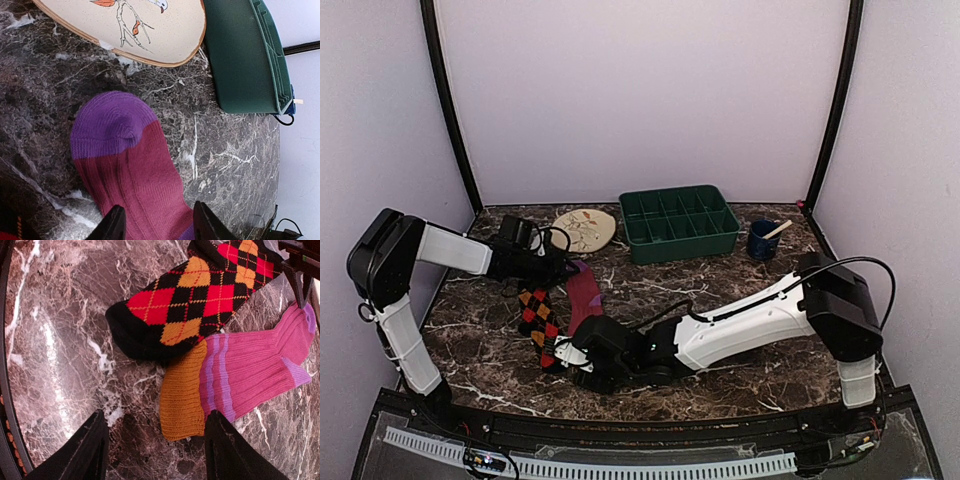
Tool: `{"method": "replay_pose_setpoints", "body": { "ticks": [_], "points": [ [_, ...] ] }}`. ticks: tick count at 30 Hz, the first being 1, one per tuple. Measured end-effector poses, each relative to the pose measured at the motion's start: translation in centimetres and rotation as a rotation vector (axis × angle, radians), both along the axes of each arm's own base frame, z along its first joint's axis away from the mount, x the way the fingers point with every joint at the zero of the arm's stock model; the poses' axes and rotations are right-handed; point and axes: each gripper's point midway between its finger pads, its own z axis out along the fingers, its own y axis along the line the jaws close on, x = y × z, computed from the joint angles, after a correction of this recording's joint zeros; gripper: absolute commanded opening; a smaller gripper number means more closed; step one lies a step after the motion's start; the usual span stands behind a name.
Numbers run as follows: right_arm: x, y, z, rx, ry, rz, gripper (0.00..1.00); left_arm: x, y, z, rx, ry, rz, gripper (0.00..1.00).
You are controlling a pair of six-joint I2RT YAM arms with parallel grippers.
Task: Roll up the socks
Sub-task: Pick up the sock from the center of the board.
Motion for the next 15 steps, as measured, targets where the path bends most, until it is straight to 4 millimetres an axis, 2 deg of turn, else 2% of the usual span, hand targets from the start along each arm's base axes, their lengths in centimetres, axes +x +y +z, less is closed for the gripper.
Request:
{"method": "replay_pose_setpoints", "body": {
  "ticks": [5,9,13,15],
  "points": [
    [0.2,-0.3,-1.3,-0.038,0.005,0.016,0.52,0.0,0.1,-0.2,-0.006,0.01,0.0,0.47],
    [0.6,-0.5,-1.5,-0.045,0.011,0.019,0.48,0.2,0.1,0.0,-0.016,0.001,0.003,0.47],
    [1.2,-0.7,-1.7,-0.047,0.019,0.015,0.38,0.4,0.2,-0.1,-0.02,0.0,0.008,0.46],
    [1.4,-0.8,-2.1,-0.054,0.025,0.017,0.36,0.4,0.2,-0.2,-0.021,0.005,0.009,0.46]
  ]
}}
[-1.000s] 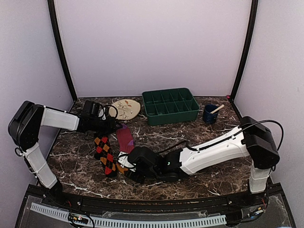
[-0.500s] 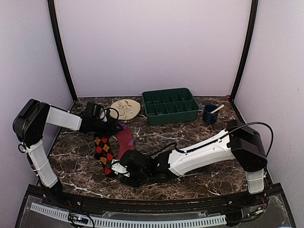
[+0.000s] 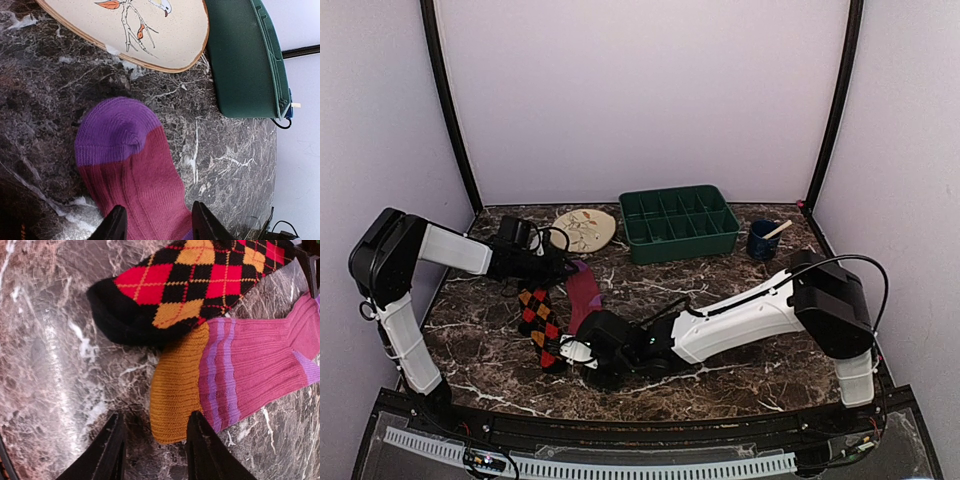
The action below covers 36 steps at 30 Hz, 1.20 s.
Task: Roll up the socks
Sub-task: Pick up the sock from the center of the board.
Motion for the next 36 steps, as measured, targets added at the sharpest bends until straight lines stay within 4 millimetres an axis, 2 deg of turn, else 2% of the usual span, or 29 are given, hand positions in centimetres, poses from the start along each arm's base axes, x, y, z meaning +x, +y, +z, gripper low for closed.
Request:
{"method": "replay_pose_setpoints", "body": {
  "ticks": [7,14,22,28,36],
  "points": [
    [0.0,-0.2,-1.7,-0.034,0.024,0.013,0.34,0.2,0.1,-0.1,-0.012,0.0,0.003,0.45],
    [0.1,-0.2,-1.9,-0.039,0.035,0.018,0.16,0.3,0.1,0.0,-0.021,0.0,0.005,0.45],
    [1.4,0.0,-2.1,-0.038,0.074,-0.007,0.0,0.4,0.0,0.2,-0.03,-0.003,0.007,0.45],
    [1.8,-0.4,-2.0,-0.016,0.132,-0.022,0.0,0.4,-0.1,0.3,-0.038,-0.008,0.001,0.45],
    [1.4,-2.9,-1.1,-0.001,0.254,-0.058,0.0,0.2,-0.7,0.8,-0.061,-0.027,-0.045,0.45]
  ]
}}
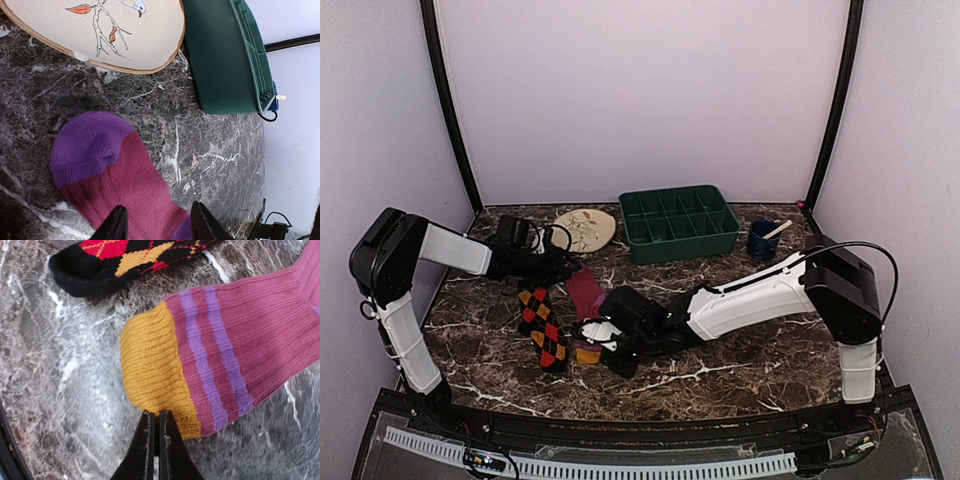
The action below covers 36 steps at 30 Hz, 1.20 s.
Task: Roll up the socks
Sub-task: Pick up the sock from the center of the board.
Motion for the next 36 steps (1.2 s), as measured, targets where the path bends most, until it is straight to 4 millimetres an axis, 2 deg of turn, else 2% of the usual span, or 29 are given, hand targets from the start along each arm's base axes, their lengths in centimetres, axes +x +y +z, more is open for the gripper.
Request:
{"method": "replay_pose_setpoints", "body": {
  "ticks": [6,12,16,23,26,32,34,36],
  "points": [
    [-1.1,-2.7,1.1,0.005,0.056,-0.044,0.0,-0.9,-1.4,0.2,-0.005,-0.017,-0.068,0.45],
    [-2.8,-6.1,2.0,0.016,0.131,-0.098,0.0,-2.5,-4.5,0.8,0.015,-0.043,-0.174,0.45],
    [-4.0,-7.1,2.6,0.033,0.194,-0.122,0.0,-3.2,-6.2,1.3,0.01,-0.062,-0.224,0.45],
    [-6.7,-6.7,4.1,0.053,0.278,-0.101,0.0,-3.6,-6.4,1.1,0.01,-0.054,-0.234,0.44],
    [-7.0,-6.2,5.1,0.05,0.281,-0.09,0.0,-4.0,-6.1,0.7,0.016,-0.043,-0.232,0.44],
    [-5.4,-3.3,10.3,0.132,0.224,-0.066,0.0,-4.2,-5.8,0.2,0.028,-0.034,-0.223,0.42],
    [-4.5,-2.5,11.4,0.152,0.204,-0.063,0.0,-4.1,-5.7,0.4,0.031,-0.041,-0.217,0.42],
    [-3.4,-2.4,11.6,0.15,0.189,-0.071,0.0,-4.0,-5.6,0.9,0.034,-0.056,-0.209,0.42]
  ]
}}
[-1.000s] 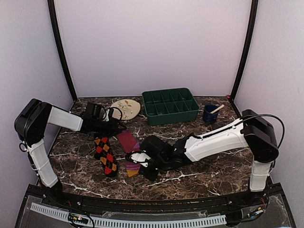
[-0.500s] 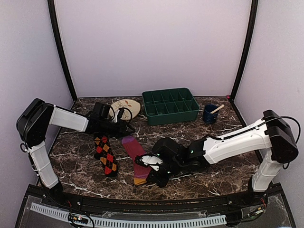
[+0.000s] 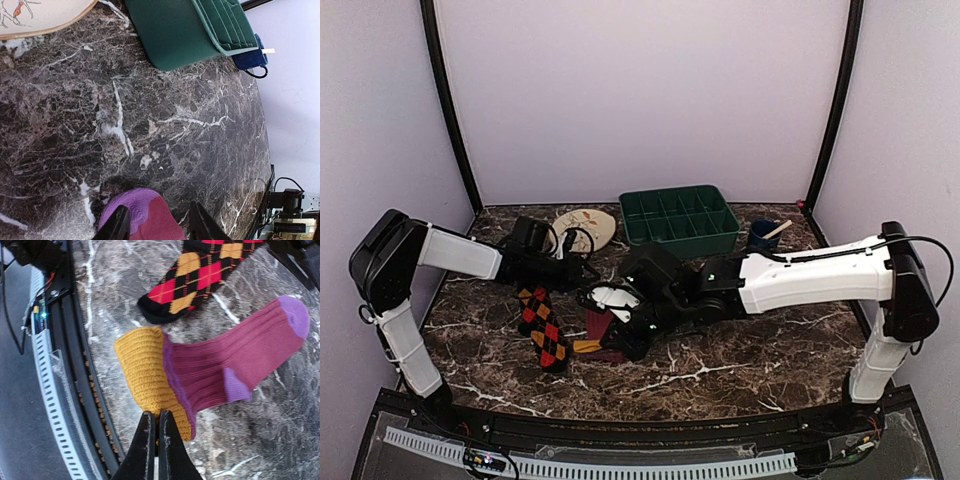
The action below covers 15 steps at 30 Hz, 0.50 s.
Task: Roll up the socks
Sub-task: Pick up the sock from the center of the board, then fold the sock at the center of the board.
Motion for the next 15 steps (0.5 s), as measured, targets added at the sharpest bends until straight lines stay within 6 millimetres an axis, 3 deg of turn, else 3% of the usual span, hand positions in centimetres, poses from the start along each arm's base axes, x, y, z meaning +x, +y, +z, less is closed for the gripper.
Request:
{"method": "replay_pose_setpoints", "body": {
  "ticks": [8,15],
  "points": [
    [5.4,-0.8,-2.0,-0.075,-0.016,-0.053,0.0,0.5,0.9,1.2,0.016,-0.036,0.066,0.42],
    [8.2,-0.8,-2.3,-0.085,-0.023,-0.061,0.0,0.5,1.5,0.6,0.03,-0.019,0.106,0.42]
  ]
}}
